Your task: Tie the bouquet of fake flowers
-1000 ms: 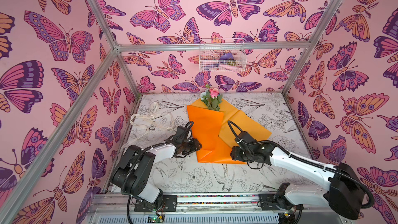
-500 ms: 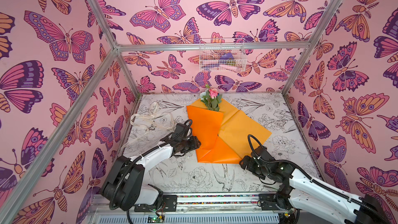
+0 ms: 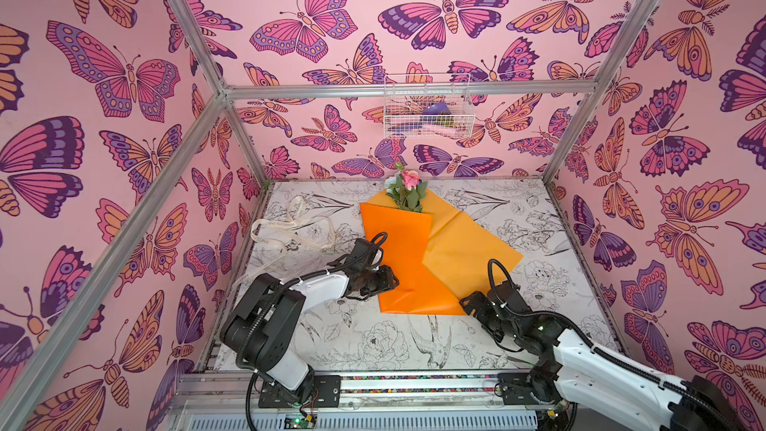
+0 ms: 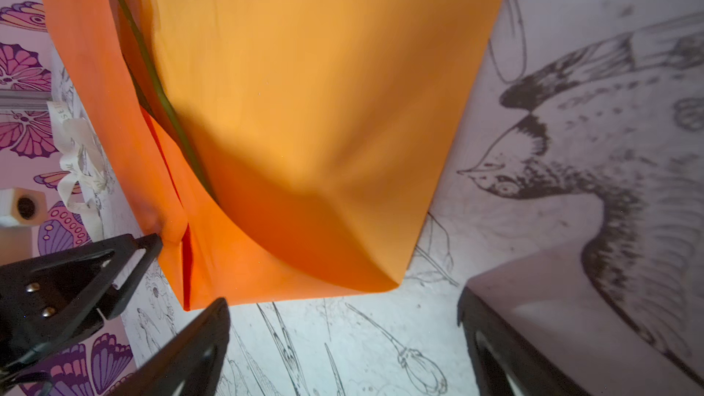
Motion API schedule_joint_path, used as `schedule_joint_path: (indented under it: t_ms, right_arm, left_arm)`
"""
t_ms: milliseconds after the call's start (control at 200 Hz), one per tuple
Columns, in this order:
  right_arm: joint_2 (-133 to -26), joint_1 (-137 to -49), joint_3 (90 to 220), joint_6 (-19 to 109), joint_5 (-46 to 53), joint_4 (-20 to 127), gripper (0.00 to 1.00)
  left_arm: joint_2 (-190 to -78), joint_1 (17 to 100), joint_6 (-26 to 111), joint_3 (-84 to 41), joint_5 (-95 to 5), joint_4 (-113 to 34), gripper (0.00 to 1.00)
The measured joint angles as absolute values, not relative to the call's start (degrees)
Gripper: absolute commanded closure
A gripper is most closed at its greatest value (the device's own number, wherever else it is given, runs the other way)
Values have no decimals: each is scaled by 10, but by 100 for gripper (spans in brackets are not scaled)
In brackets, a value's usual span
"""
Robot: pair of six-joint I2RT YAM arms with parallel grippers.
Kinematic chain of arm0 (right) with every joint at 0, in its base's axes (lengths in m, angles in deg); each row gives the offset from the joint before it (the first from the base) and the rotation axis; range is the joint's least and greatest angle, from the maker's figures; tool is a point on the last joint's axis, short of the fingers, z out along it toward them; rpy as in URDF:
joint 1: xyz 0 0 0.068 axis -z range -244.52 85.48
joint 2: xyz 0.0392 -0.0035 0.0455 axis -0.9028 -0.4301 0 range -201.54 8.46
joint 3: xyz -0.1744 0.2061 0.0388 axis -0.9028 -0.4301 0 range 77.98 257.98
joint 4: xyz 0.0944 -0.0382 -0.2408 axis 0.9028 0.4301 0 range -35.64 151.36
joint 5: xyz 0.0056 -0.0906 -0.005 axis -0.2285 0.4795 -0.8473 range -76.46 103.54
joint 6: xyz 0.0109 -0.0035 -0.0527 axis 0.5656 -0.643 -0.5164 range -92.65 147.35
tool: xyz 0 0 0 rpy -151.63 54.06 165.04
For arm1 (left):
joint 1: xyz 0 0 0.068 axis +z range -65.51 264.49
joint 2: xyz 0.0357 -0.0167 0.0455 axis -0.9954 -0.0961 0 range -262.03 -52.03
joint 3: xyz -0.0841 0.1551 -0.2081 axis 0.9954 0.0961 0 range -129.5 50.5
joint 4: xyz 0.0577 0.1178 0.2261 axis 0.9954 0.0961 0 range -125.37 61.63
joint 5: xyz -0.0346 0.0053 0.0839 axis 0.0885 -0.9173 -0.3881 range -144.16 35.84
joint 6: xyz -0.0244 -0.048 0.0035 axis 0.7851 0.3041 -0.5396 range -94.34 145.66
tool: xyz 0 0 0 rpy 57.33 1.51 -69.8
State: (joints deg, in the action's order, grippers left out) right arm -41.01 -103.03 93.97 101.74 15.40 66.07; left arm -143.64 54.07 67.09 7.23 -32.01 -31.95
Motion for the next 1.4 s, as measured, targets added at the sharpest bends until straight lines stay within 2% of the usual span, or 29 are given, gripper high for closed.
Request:
schedule_joint_path:
  t_ms: [521, 816, 1397]
  right_arm:
    - [-465, -1006, 914, 1012, 142, 505, 6]
    - [-485, -1004, 926, 949, 134, 494, 7]
    - [-524, -953, 1017, 827, 100, 440, 16]
  left_arm:
    - [-1466, 541, 684, 72, -299, -349, 54]
    - [-1468, 541, 684, 72, -297, -354, 55]
    - [-1470, 541, 684, 72, -293, -357, 55]
